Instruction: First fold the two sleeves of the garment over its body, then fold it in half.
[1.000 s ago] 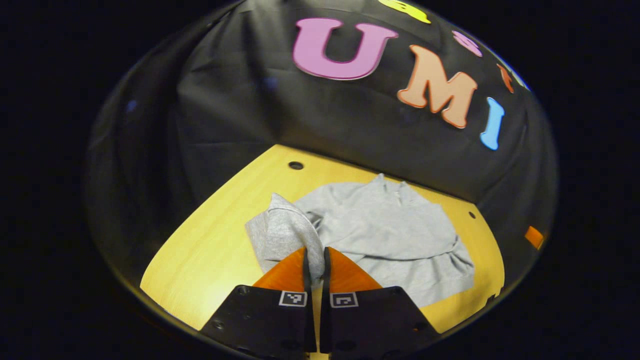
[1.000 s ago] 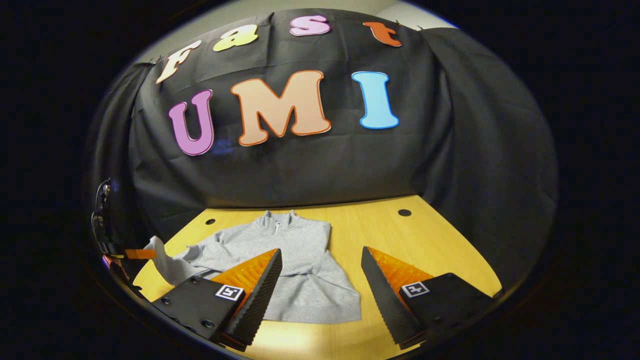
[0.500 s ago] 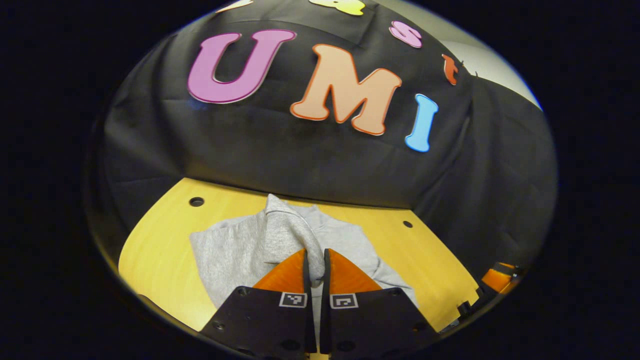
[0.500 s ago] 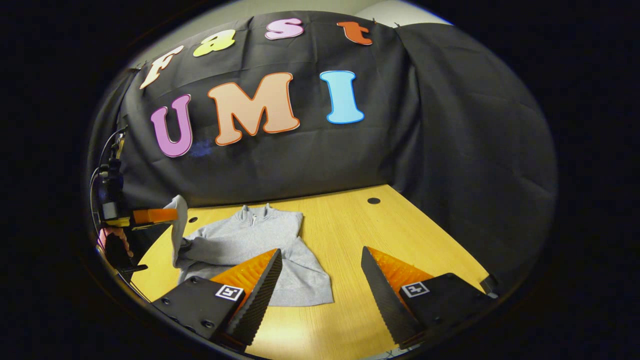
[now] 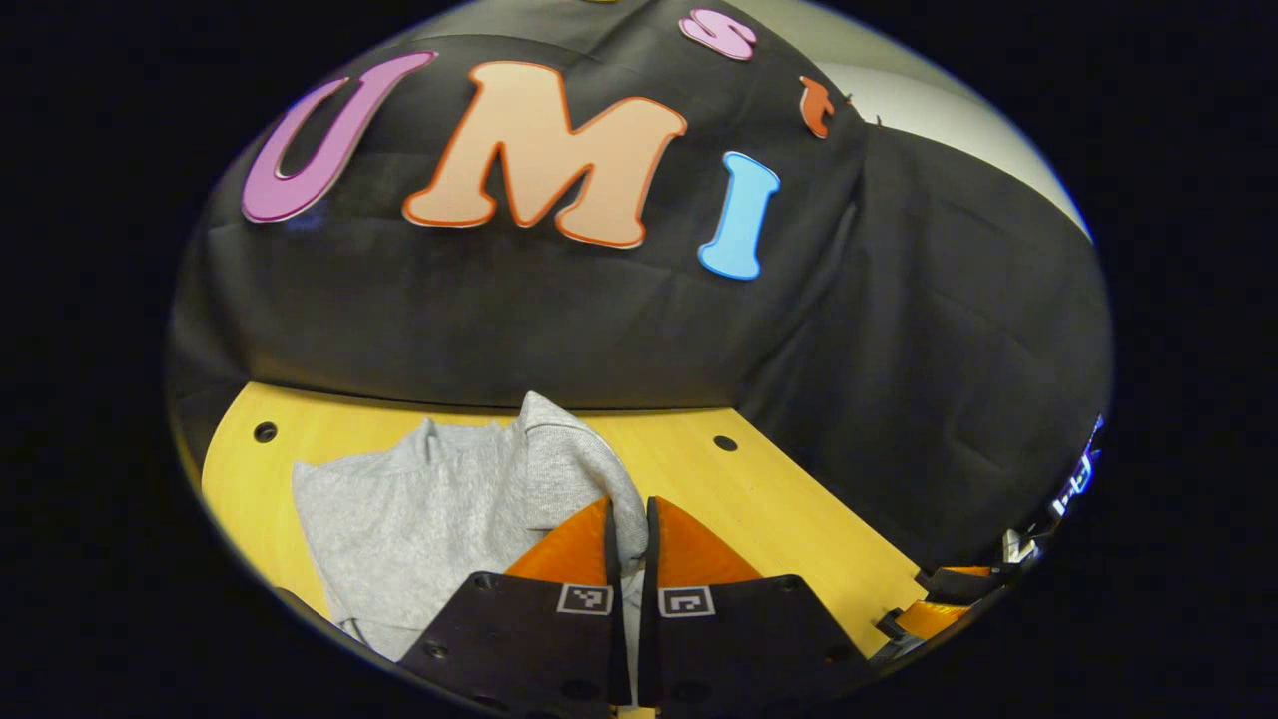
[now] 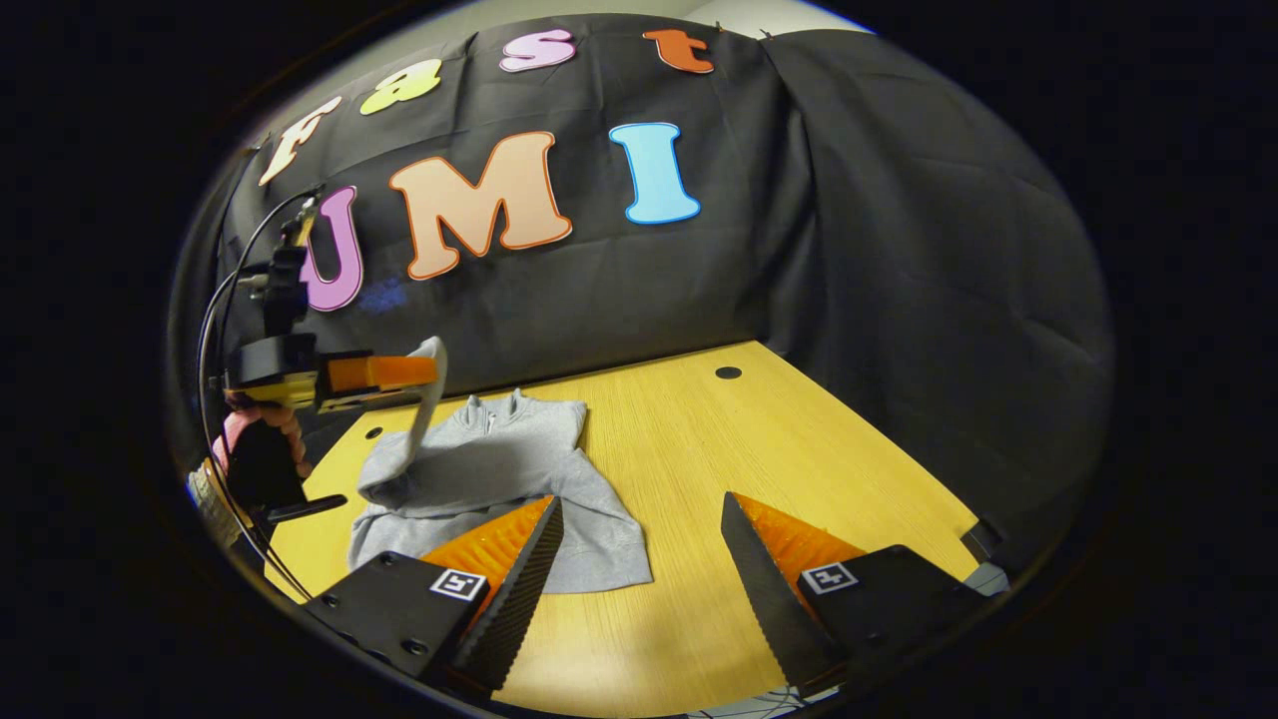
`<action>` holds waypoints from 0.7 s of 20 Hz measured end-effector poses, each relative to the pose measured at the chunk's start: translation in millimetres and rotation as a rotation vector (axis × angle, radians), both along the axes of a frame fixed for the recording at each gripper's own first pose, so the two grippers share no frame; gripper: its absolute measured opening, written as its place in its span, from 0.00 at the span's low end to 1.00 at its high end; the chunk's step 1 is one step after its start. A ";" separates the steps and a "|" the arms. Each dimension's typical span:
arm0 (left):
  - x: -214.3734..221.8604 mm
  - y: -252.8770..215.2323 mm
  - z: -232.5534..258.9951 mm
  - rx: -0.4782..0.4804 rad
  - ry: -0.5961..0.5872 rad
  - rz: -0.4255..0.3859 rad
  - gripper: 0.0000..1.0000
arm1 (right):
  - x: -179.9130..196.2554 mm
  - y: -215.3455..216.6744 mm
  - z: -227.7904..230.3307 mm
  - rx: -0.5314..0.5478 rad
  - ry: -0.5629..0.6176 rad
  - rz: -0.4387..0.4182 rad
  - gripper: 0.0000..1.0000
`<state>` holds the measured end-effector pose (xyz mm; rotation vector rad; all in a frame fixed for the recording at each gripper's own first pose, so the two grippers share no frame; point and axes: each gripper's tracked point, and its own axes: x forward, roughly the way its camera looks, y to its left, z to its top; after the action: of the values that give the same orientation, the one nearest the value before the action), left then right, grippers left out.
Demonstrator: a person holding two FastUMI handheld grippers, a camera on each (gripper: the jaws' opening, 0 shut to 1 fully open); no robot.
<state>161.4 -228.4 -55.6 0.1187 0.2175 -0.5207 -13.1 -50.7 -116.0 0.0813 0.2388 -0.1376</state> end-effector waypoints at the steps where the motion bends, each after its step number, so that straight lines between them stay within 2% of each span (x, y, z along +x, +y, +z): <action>1: 3.1 -11.5 -4.9 0.012 0.000 -0.024 0.02 | 2.3 -4.4 -0.8 -0.003 0.003 -0.002 0.95; 3: 10.4 -37.2 -17.9 0.015 0.028 -0.062 0.02 | 9.3 -8.7 0.4 -0.015 0.006 0.000 0.95; 4: 13.1 -49.4 -25.5 0.016 0.044 -0.077 0.02 | 13.2 -10.0 0.0 -0.023 0.009 0.004 0.98; 7: 30.4 -73.0 -54.2 0.043 0.088 -0.097 0.02 | 23.5 -16.9 -2.9 -0.031 0.022 0.013 0.95; 8: 38.0 -79.8 -63.7 0.051 0.101 -0.100 0.02 | 26.9 -17.2 -4.3 -0.027 0.026 0.015 0.98; 13: 81.0 -84.5 -105.7 0.102 0.136 -0.050 0.02 | 42.4 -23.0 -9.4 -0.020 0.042 0.020 0.98; 14: 86.9 -84.5 -112.8 0.103 0.146 -0.046 0.05 | 44.7 -25.5 -9.3 -0.027 0.045 0.021 0.95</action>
<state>248.3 -312.9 -168.4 0.1864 0.3852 -0.5650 31.6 -76.2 -125.3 0.0486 0.2828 -0.1219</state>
